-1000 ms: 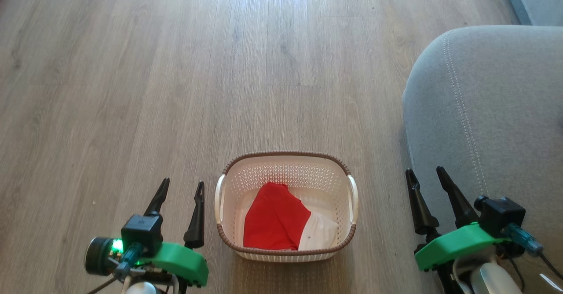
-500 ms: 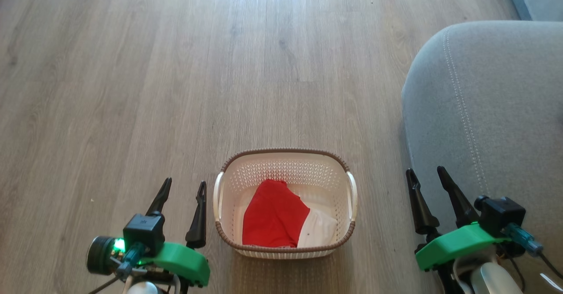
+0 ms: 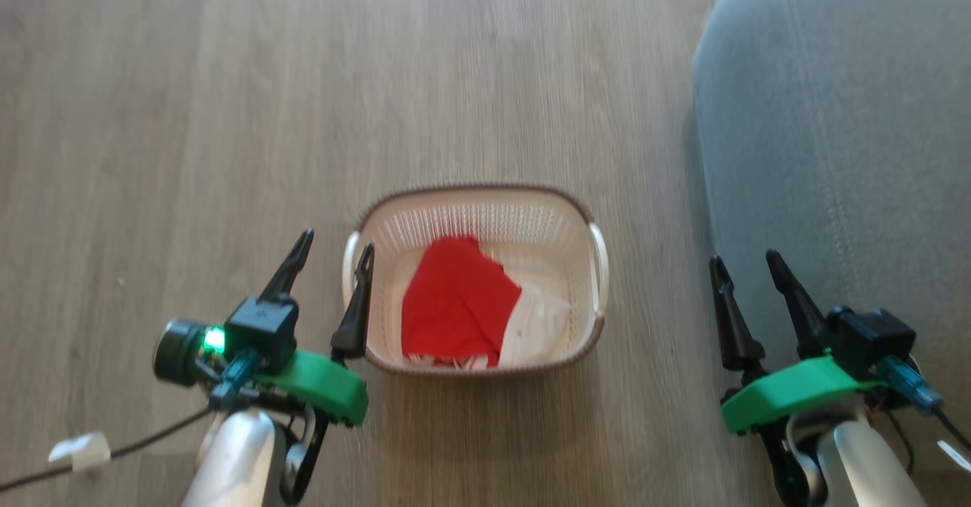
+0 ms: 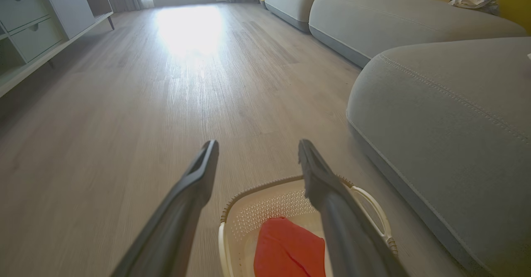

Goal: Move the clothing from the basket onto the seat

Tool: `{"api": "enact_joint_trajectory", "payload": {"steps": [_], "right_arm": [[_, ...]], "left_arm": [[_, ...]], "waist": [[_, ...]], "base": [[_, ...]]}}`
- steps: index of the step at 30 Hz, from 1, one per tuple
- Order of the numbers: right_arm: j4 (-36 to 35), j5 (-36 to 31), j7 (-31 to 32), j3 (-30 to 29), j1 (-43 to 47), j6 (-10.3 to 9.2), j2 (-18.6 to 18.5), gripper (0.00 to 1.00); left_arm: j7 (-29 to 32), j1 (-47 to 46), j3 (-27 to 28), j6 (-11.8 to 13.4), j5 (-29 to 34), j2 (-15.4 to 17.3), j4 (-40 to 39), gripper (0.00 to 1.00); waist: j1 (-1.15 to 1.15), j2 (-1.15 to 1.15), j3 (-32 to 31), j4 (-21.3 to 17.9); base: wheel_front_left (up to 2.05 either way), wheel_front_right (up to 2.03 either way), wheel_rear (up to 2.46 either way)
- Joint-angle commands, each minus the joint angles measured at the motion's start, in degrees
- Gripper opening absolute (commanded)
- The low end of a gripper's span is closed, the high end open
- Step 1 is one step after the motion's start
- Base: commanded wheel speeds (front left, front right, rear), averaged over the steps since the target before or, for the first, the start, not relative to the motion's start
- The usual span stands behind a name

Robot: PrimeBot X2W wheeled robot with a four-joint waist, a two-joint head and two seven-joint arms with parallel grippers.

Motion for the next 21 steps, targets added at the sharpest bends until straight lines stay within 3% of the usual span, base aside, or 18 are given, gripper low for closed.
{"api": "enact_joint_trajectory", "payload": {"steps": [1, 13, 21], "right_arm": [[-1.74, -1.04, -0.53, 1.36, -2.04, -0.01, 0.37, 1.00], [-5.05, -3.85, -0.53, 0.99, -4.99, -0.01, 2.64, 1.00], [-7.33, -1.60, -0.53, 3.24, -6.30, -0.01, 2.81, 1.00]], "left_arm": [[-0.29, -2.56, 1.95, -0.55, 0.99, -0.04, -1.03, 1.00], [-0.29, -13.08, -0.80, -3.31, 6.13, 5.01, 7.19, 1.00], [-0.29, -25.66, -5.14, -5.11, 6.71, 9.31, 18.24, 1.00]], "waist": [[0.00, 0.00, 5.85, -1.81], [0.00, 0.00, 20.73, -7.92], [0.00, 0.00, 30.55, -11.92]], "base": [[0.00, 0.00, 0.00], [0.00, 0.00, 0.00], [0.00, 0.00, 0.00]]}}
